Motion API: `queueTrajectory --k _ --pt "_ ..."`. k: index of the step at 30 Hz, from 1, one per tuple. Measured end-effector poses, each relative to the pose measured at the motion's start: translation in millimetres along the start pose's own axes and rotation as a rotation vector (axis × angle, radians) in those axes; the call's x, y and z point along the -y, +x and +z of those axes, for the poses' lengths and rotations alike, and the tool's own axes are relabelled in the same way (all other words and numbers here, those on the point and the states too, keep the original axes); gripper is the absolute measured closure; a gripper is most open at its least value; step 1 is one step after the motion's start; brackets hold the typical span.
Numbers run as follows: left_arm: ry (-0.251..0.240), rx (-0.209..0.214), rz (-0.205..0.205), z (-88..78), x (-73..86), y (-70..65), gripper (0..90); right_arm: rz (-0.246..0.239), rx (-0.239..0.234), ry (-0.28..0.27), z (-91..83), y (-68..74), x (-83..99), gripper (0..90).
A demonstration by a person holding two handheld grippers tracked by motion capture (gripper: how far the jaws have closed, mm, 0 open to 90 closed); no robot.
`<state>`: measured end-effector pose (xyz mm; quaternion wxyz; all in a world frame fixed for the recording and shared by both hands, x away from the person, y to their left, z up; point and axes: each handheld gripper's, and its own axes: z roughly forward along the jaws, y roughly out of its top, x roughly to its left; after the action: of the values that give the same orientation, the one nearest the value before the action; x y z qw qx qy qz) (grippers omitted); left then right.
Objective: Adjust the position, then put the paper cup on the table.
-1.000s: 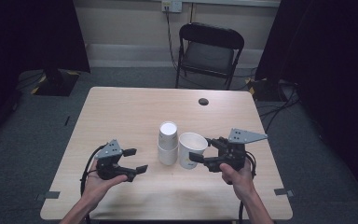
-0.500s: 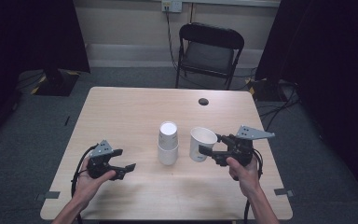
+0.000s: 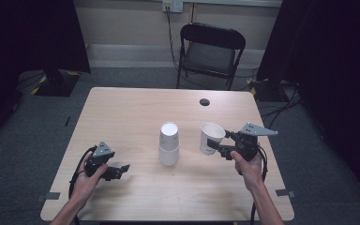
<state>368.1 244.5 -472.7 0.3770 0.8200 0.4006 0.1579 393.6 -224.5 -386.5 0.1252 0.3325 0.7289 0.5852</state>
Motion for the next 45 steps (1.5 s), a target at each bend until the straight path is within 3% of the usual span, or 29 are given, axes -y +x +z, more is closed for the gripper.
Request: queueTrajectory --k 4,7,9,10,15,20,27,35,45 --pt "0.044 -0.047 0.017 6.2 2.8 5.6 16.0 0.008 0.036 0.017 5.9 -13.6 3.2 30.9" --pt "0.045 -0.047 0.013 6.6 3.2 6.1 16.0 0.004 0.063 0.031 8.6 -21.3 5.5 30.6" --pt "0.065 -0.037 0.005 9.4 4.2 5.8 16.0 0.006 0.076 0.031 9.7 -24.8 6.9 30.6" --pt "0.091 -0.045 0.022 12.8 5.0 5.3 16.0 0.014 0.089 0.048 12.5 -31.5 9.5 30.5" --pt "0.119 -0.054 0.006 20.6 6.0 5.4 15.2 0.034 0.139 0.082 18.8 -47.4 18.6 30.4" --pt "0.103 -0.061 0.0 21.6 7.0 7.1 14.6 0.037 0.15 0.096 22.1 -50.4 22.1 30.4" --pt "0.019 -0.066 -0.002 22.6 17.1 8.2 10.4 0.035 0.165 0.134 32.7 -55.4 28.1 30.0" --pt "0.018 -0.064 0.0 22.8 17.3 8.8 9.5 0.014 0.187 0.206 49.2 -57.9 38.2 29.7" --pt "0.019 -0.063 -0.002 22.3 17.8 8.7 9.5 -0.004 0.224 0.227 54.3 -59.4 53.1 28.9"
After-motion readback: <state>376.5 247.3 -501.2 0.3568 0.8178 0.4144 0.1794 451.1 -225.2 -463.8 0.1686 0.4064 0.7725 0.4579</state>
